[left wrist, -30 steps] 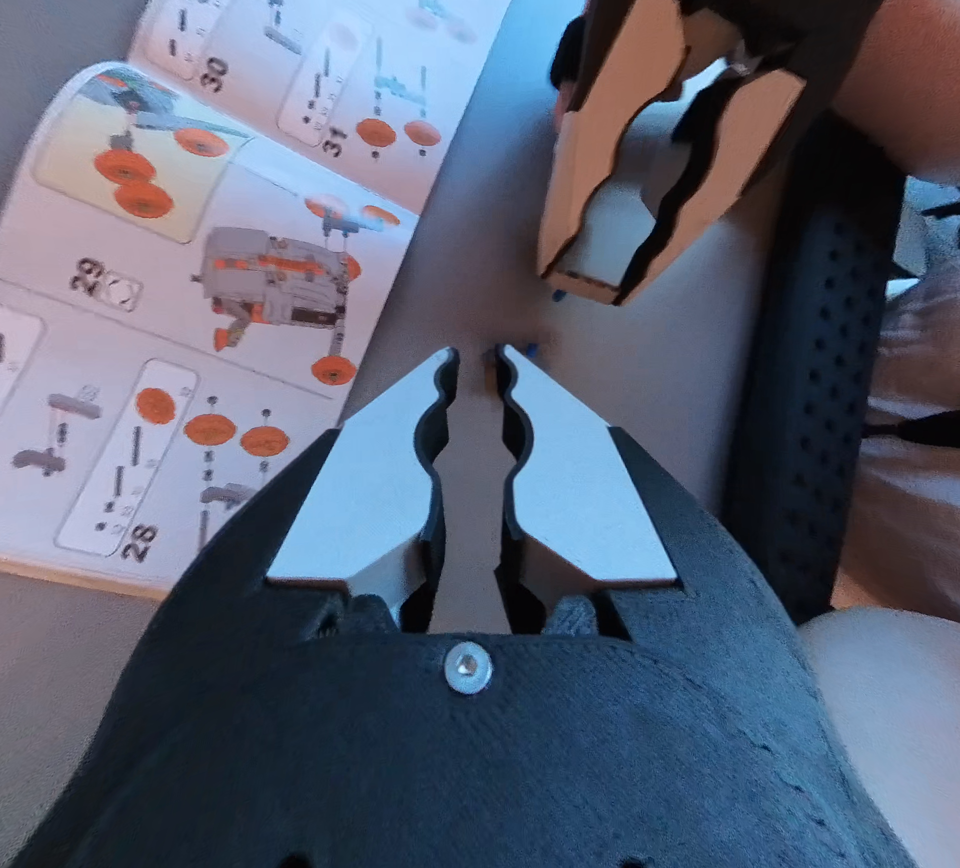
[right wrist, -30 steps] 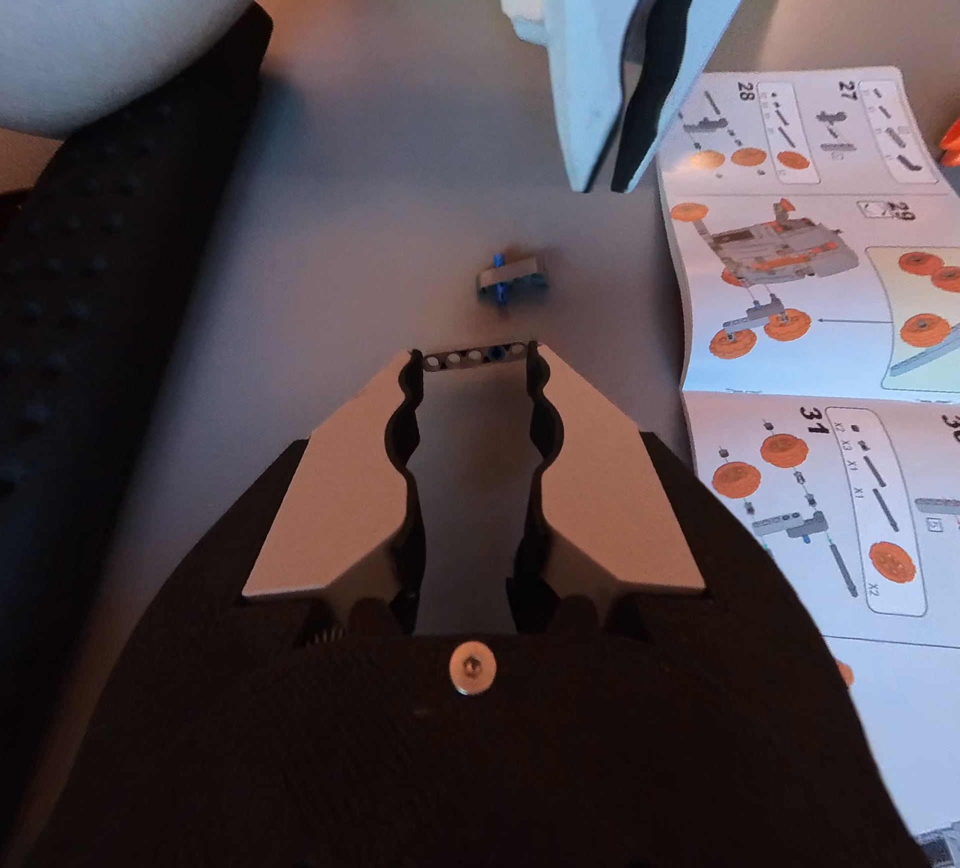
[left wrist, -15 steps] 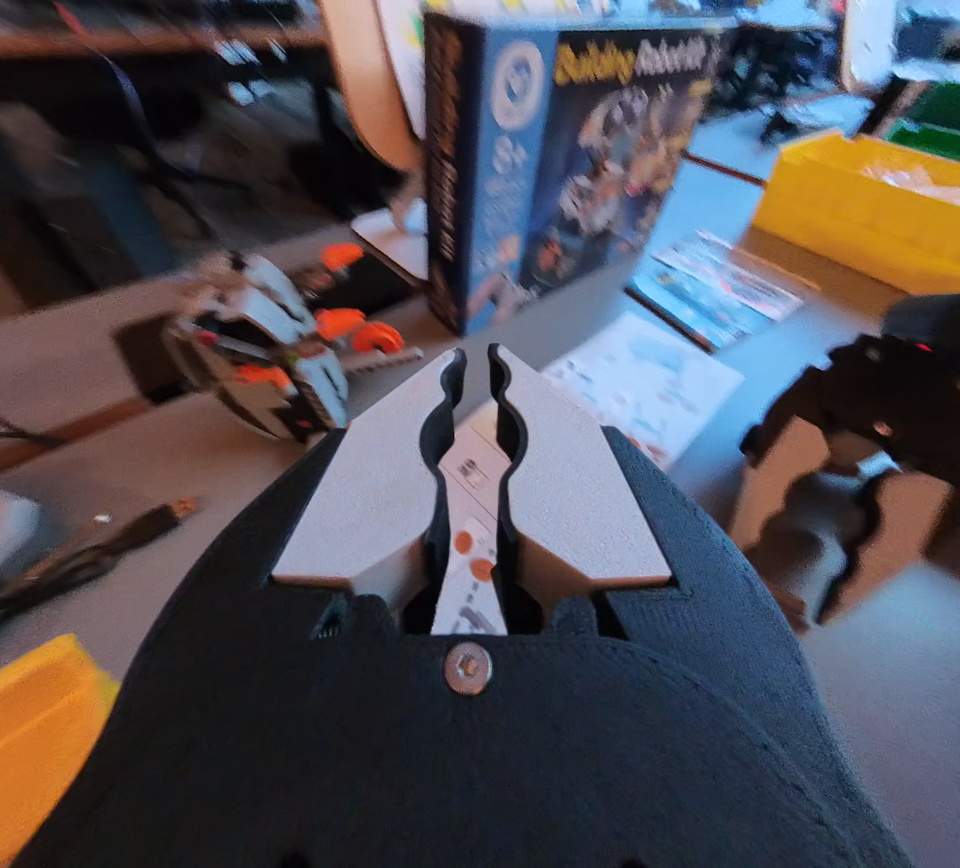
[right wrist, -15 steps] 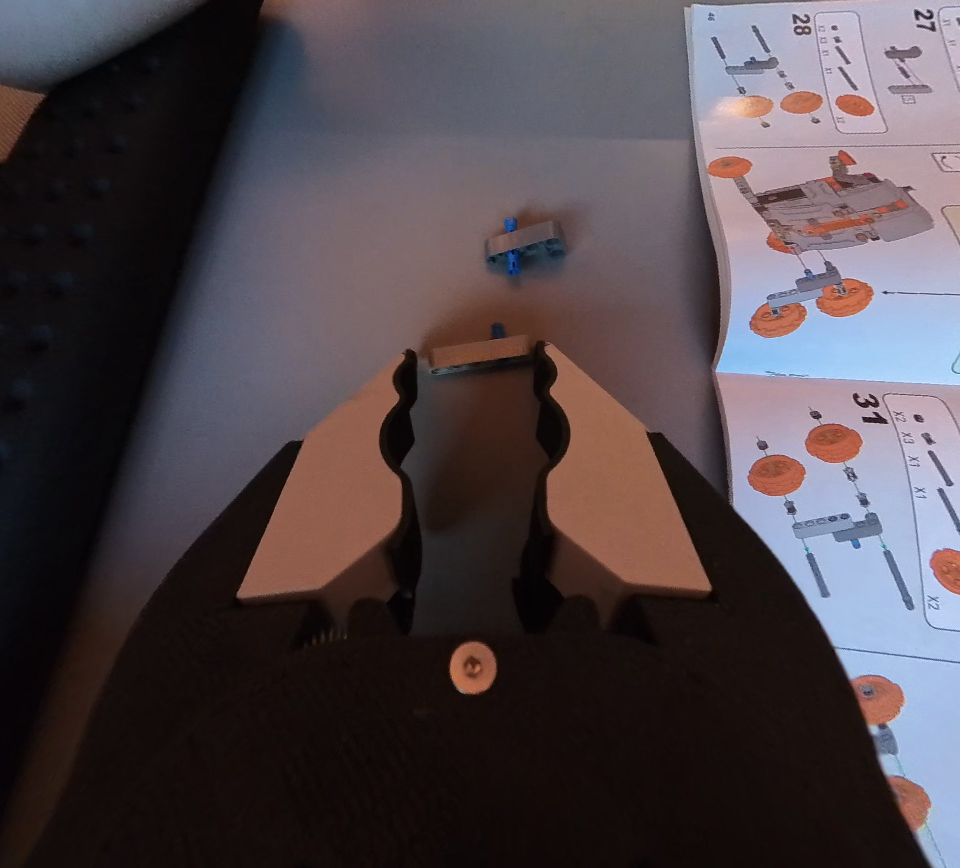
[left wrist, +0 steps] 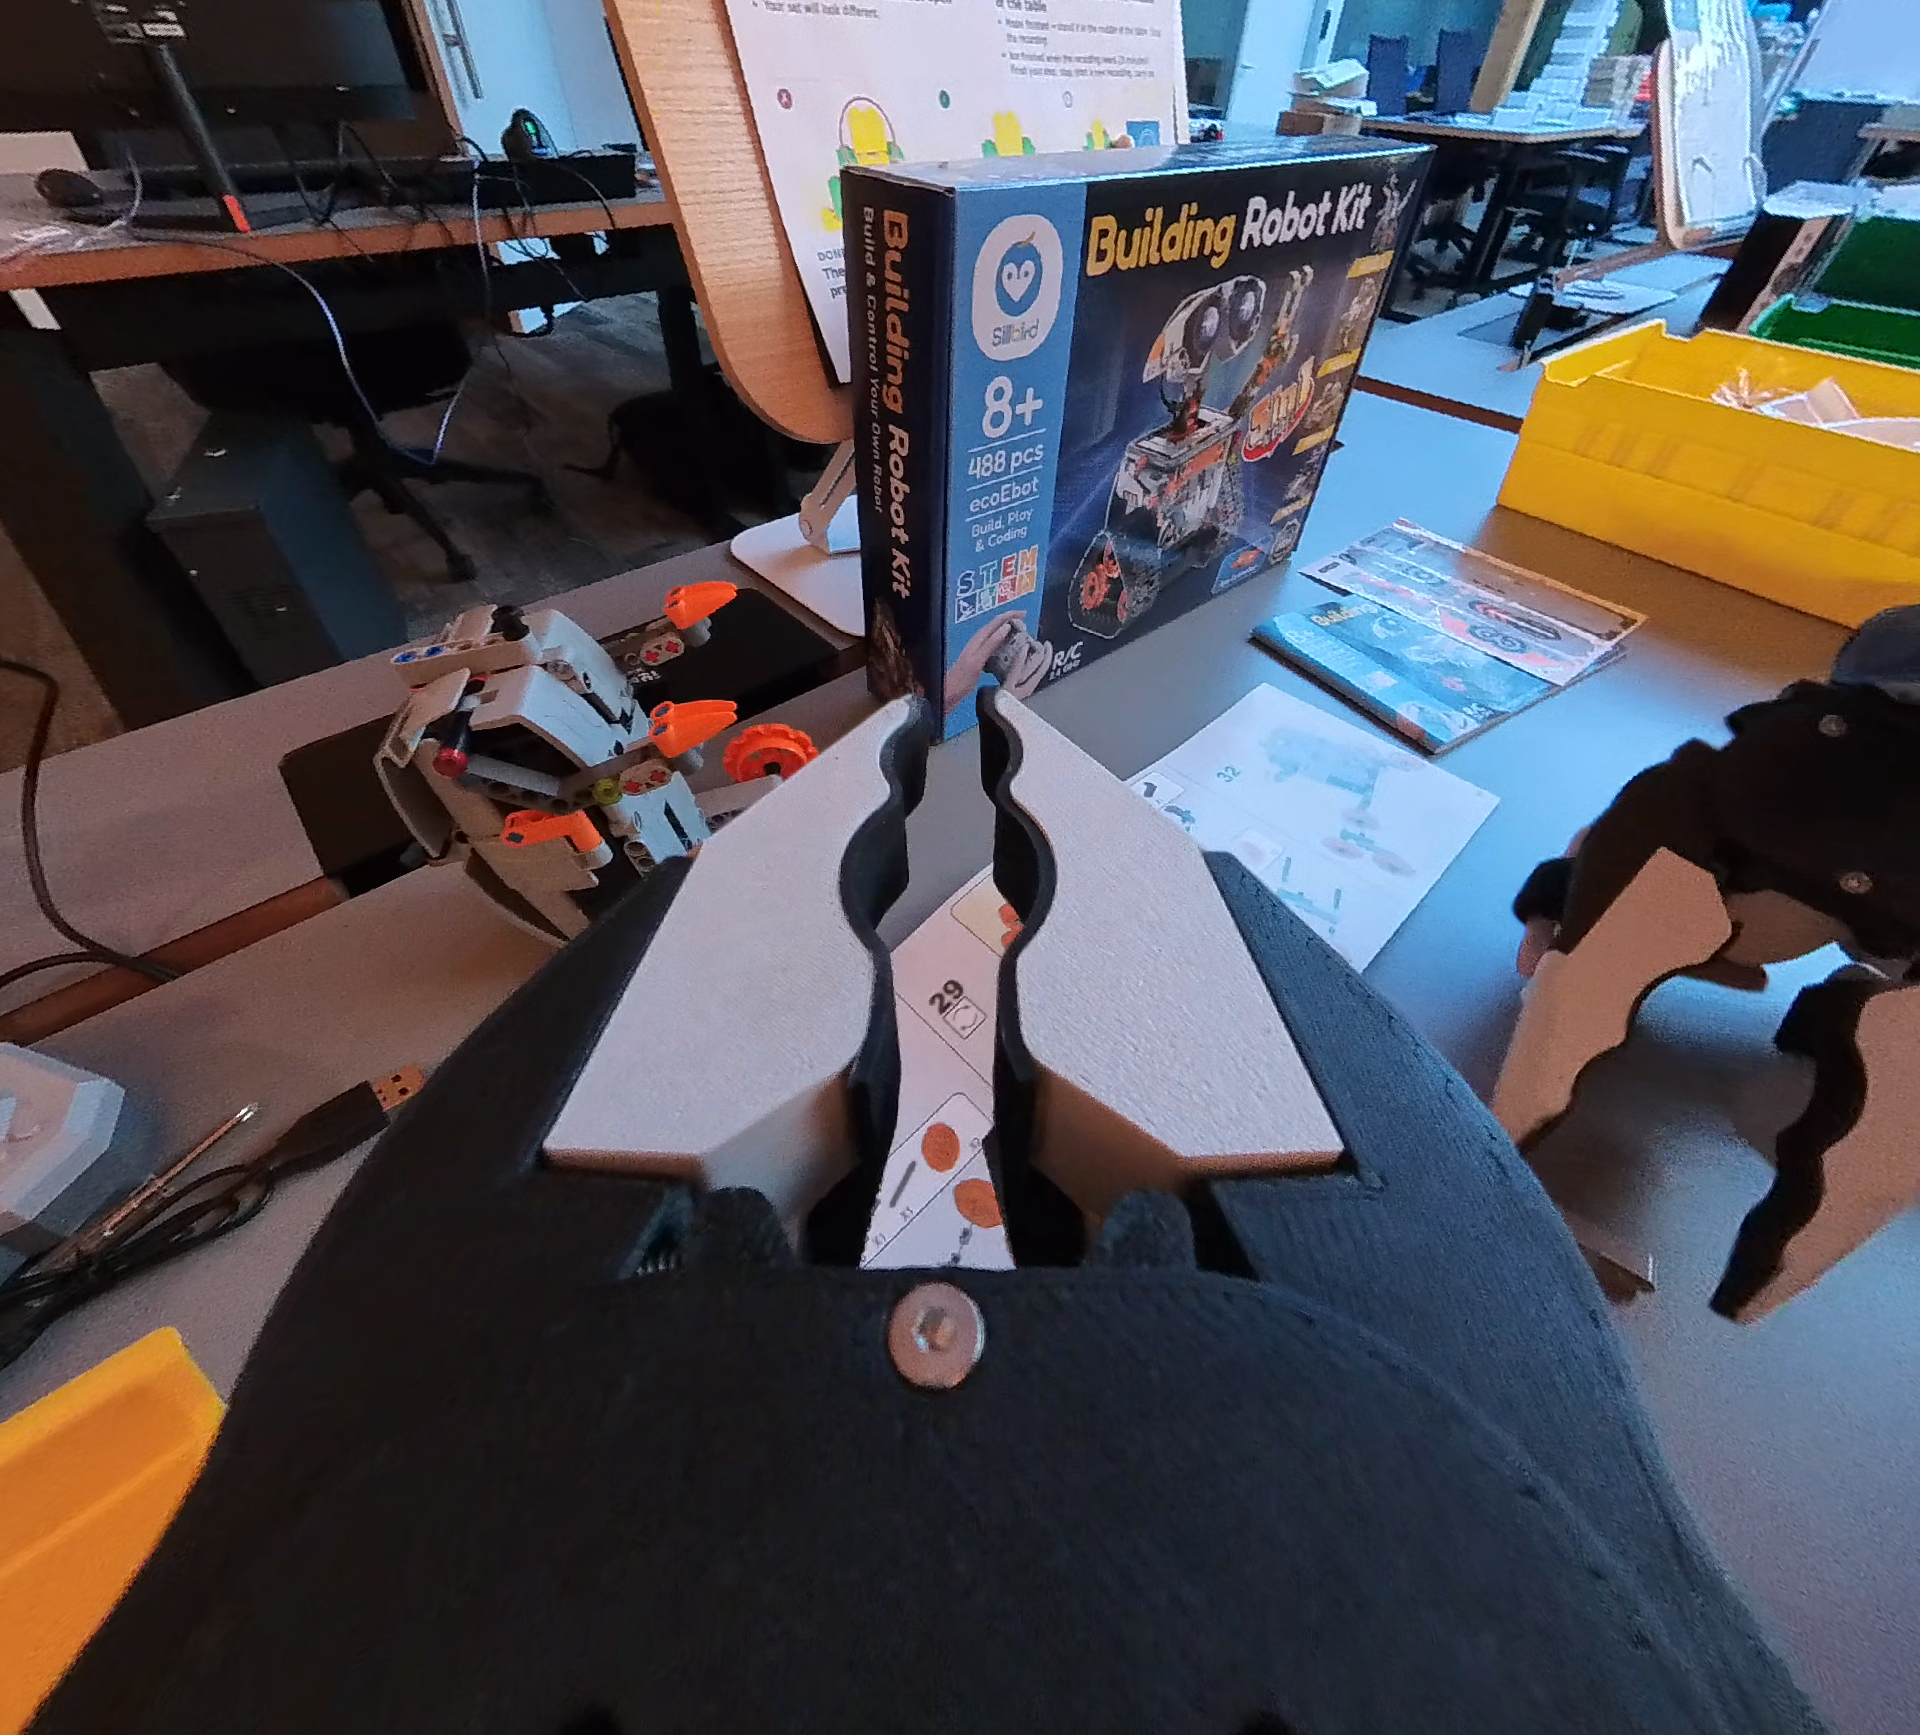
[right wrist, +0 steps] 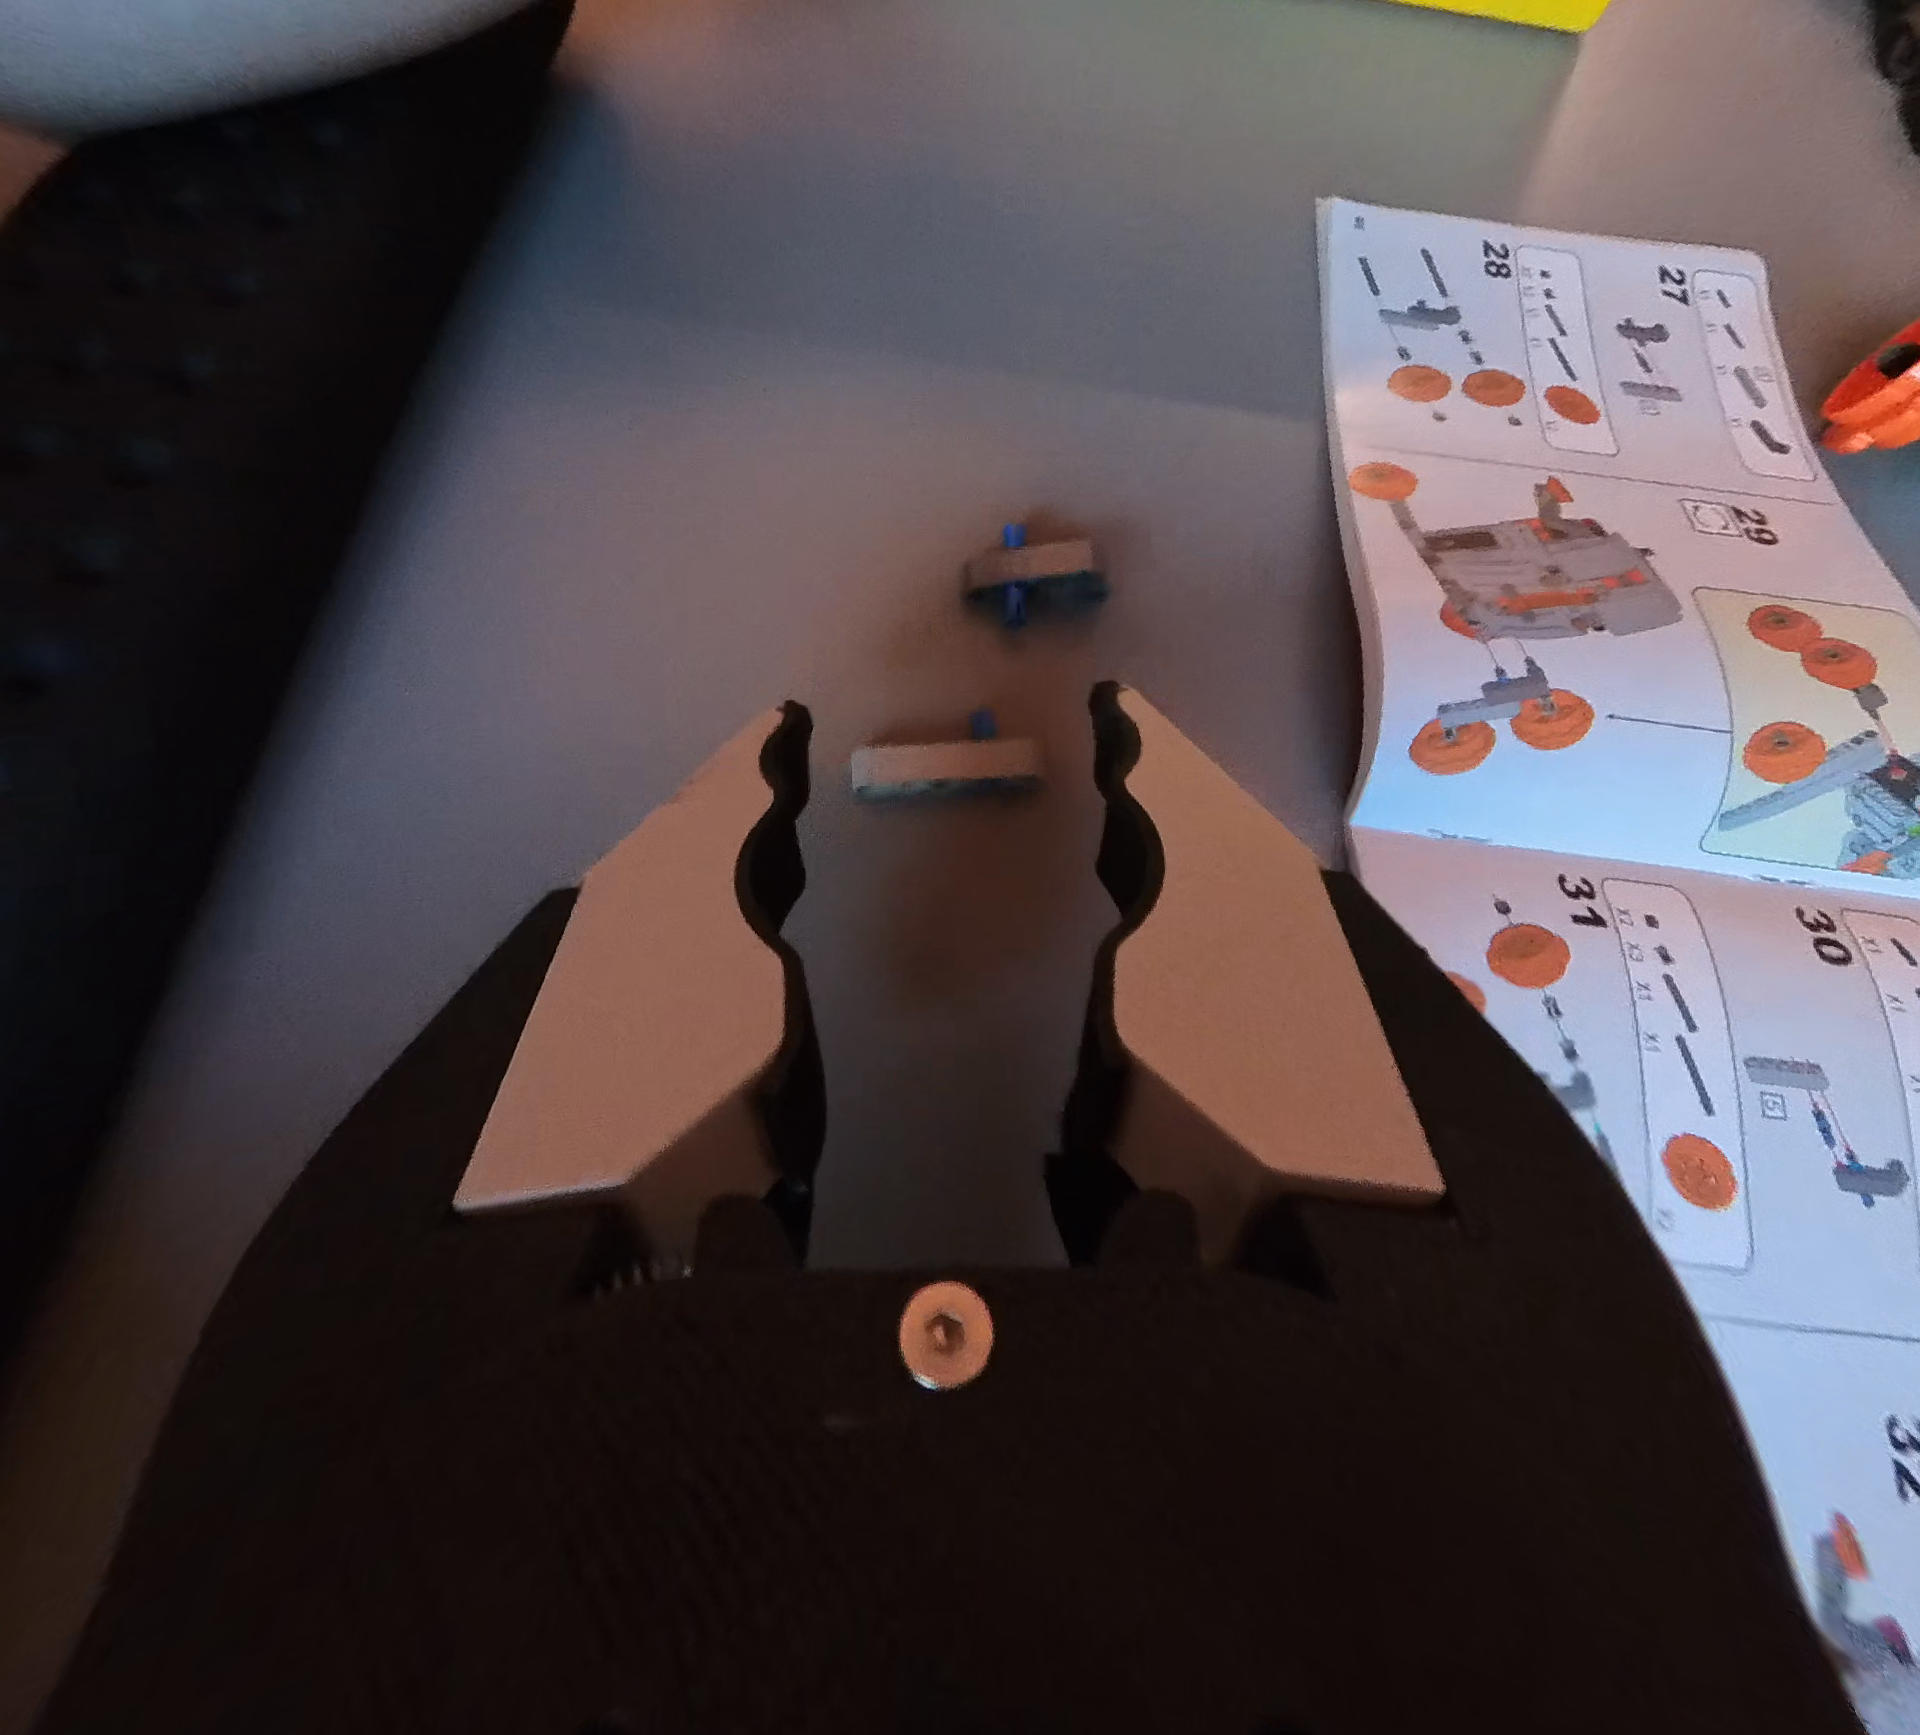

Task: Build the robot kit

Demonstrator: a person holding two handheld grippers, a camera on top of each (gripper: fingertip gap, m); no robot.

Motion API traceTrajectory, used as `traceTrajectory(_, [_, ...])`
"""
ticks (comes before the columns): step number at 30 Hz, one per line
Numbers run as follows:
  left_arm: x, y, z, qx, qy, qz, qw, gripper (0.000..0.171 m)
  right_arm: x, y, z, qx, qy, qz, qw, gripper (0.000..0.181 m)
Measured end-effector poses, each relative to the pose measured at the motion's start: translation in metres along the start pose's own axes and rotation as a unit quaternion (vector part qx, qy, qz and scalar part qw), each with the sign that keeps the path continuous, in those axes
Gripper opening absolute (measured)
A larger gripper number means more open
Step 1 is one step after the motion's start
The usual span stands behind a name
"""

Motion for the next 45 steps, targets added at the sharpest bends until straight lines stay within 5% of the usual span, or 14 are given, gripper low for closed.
traceTrajectory(11, [0.001, 0.001, 0.002, 0.002, 0.002, -0.008, 1.000, 0.005, -0.015, -0.008, 0.008, 0.032, -0.065, 0.008, 0.997, 0.051])
traceTrajectory(15, [0.002, -0.002, 0.005, 0.005, 0.009, -0.001, 1.000, 0.005, -0.022, -0.012, 0.024, 0.068, -0.002, -0.047, 0.997, 0.046])
traceTrajectory(27, [-0.001, 0.004, -0.004, 0.001, -0.015, 0.002, 1.000, 0.006, -0.018, -0.010, 0.038, 0.053, 0.037, -0.030, 0.997, 0.031])
traceTrajectory(31, [-0.008, 0.003, -0.011, 0.039, -0.054, -0.042, 0.997, 0.011, -0.021, -0.010, 0.027, 0.121, 0.042, -0.088, 0.988, 0.031])
traceTrajectory(34, [-0.007, -0.001, -0.010, 0.134, -0.062, -0.134, 0.980, 0.013, -0.027, -0.014, 0.007, 0.218, 0.042, -0.131, 0.966, 0.031])
traceTrajectory(38, [0.005, -0.005, 0.001, 0.231, -0.015, -0.232, 0.945, 0.020, -0.034, -0.020, -0.022, 0.304, 0.005, -0.145, 0.942, 0.031])
traceTrajectory(45, [0.036, -0.042, 0.034, 0.275, 0.163, -0.168, 0.933, 0.015, -0.035, -0.025, -0.038, 0.347, -0.035, -0.121, 0.929, 0.031])
Point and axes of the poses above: each gripper's, where its closed fingertips meet, z out along the fingers, x out of its underside, y = z × x across the jaws, the point moved 9 cm from there along -z, back along the fingers, and after that the axes turned 3 degrees about -x, right-handed, at the moved point
